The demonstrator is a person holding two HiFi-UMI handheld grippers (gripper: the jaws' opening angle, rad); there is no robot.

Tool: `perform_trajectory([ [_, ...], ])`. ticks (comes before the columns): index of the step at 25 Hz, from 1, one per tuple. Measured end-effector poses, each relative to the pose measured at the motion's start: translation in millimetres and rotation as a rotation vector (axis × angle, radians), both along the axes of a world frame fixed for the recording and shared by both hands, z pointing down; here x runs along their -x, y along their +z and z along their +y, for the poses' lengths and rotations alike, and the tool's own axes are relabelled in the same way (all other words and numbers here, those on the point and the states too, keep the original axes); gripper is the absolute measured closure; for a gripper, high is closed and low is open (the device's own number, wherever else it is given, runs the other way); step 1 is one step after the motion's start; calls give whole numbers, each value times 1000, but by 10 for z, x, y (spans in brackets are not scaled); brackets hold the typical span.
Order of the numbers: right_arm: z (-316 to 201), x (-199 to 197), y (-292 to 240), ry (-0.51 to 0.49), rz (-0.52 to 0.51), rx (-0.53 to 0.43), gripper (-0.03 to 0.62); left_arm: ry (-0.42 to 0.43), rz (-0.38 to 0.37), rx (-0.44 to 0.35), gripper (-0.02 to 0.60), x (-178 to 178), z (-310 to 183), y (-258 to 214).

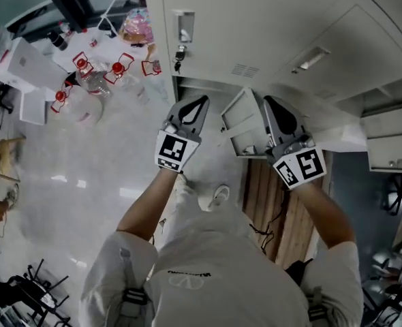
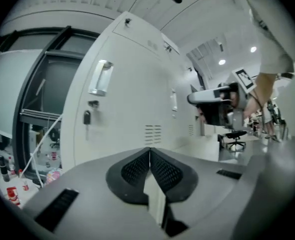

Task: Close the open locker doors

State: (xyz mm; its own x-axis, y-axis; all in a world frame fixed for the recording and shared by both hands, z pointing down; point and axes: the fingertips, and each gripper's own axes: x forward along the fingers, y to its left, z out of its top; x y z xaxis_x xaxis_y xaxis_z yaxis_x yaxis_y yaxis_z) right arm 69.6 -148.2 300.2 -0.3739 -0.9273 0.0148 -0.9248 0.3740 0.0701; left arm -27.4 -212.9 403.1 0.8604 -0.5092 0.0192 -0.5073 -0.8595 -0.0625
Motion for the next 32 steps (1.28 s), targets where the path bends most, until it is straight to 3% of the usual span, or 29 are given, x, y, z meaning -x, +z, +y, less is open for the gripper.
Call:
perform_trajectory([
  [4, 658, -645, 476, 33, 34, 95, 579, 182, -76, 98, 562, -405, 1091, 703],
  [6, 941, -915, 738, 51, 35, 146, 578, 240, -97, 164, 495, -660, 1536, 1078],
  [9, 1267, -1156, 1101, 53, 40, 207, 577, 290, -148, 198, 461, -1059, 2019, 1544],
  [14, 1589, -1287, 1577, 26, 20, 263, 579, 261, -202, 182, 410, -1629, 2285, 1991],
  [19, 1726, -1289, 1842, -14, 28, 284, 579, 168, -185, 155, 403, -1959, 2150, 1939],
  [21, 1726, -1216, 1941, -38, 51, 288, 580, 145, -211, 145, 486, -1955, 2098, 1957],
  [28, 1800, -873, 2585, -148, 69, 404, 562, 134, -189, 215, 503, -1439, 2076, 1949],
  [32, 1702, -458, 2994, -223, 101, 445, 528, 158, -202, 227, 499, -995, 1982, 1921],
])
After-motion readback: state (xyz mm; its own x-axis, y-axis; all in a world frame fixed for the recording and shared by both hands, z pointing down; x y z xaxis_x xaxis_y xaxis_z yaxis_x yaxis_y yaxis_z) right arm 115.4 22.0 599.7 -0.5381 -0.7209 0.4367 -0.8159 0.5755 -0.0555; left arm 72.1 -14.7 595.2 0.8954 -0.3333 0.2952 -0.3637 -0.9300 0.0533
